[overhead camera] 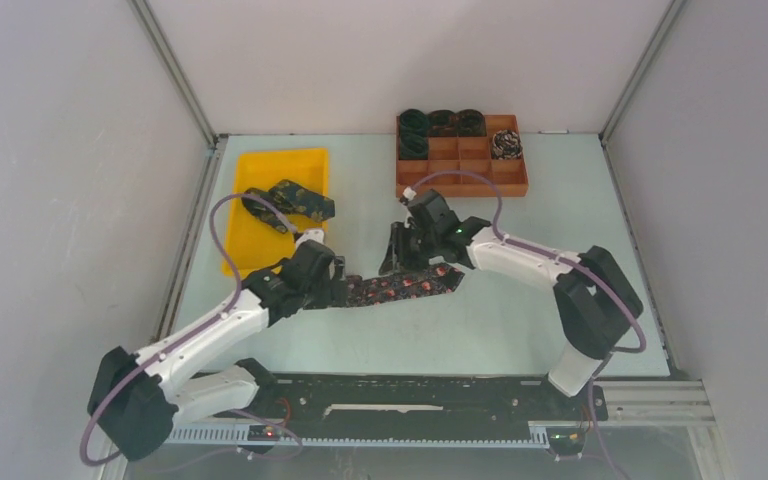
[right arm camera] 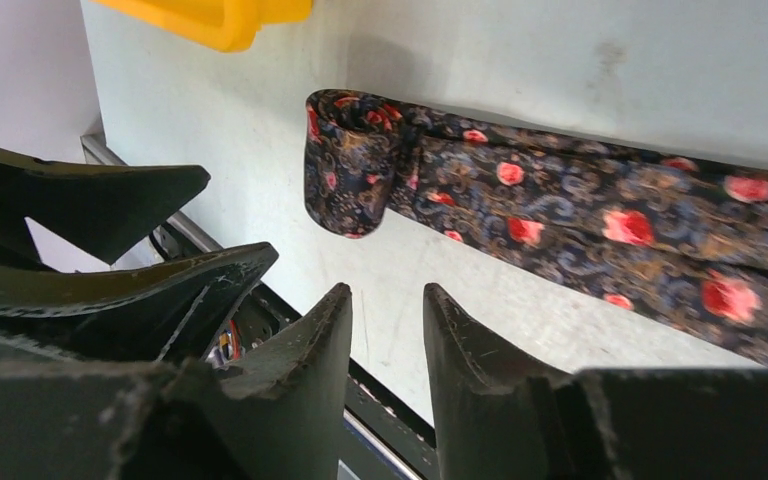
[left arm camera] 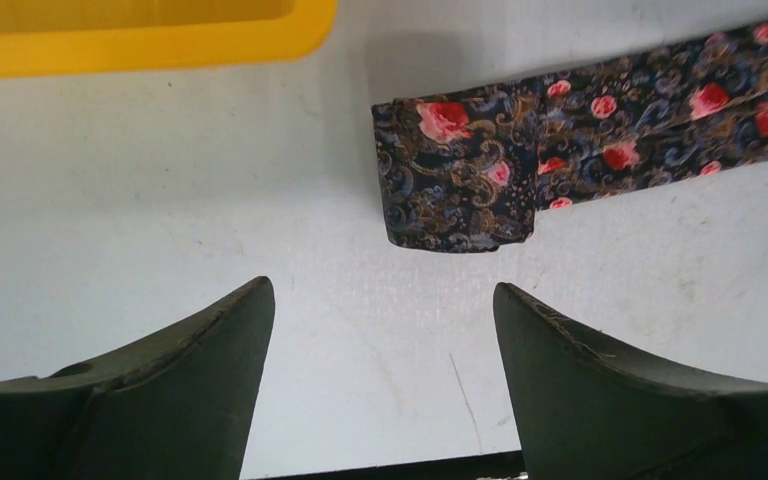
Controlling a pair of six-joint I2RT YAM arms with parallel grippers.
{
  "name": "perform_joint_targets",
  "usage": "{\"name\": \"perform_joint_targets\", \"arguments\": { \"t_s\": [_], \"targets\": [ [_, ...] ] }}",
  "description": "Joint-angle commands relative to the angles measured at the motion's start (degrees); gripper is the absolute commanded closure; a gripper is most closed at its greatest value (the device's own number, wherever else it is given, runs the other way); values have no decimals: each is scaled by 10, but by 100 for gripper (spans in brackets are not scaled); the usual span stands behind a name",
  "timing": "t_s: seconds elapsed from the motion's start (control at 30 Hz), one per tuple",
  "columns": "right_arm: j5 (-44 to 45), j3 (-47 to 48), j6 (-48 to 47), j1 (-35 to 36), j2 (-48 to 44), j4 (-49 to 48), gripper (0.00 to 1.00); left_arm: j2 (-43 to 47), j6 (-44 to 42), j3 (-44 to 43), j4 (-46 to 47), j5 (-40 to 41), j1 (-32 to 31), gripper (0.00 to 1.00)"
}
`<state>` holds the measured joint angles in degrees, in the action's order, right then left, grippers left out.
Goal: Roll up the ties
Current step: Roll the tie at the center of the board.
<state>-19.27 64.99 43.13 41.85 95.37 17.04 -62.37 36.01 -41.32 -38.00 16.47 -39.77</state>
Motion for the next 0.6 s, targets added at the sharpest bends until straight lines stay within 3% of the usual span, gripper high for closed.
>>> {"name": "perform_joint_targets", "arguments": {
  "t_s": [0.0, 0.2, 0.57],
  "targets": [
    [21, 66, 29, 34, 54, -21, 63, 55, 4, 44, 99, -91, 62, 14],
    [31, 131, 40, 65, 128, 0, 62, 82, -1, 88, 126, -137, 129, 14],
    [32, 186, 26, 79, 207, 42, 71, 75, -7, 120, 170, -188, 160, 13]
  ]
}}
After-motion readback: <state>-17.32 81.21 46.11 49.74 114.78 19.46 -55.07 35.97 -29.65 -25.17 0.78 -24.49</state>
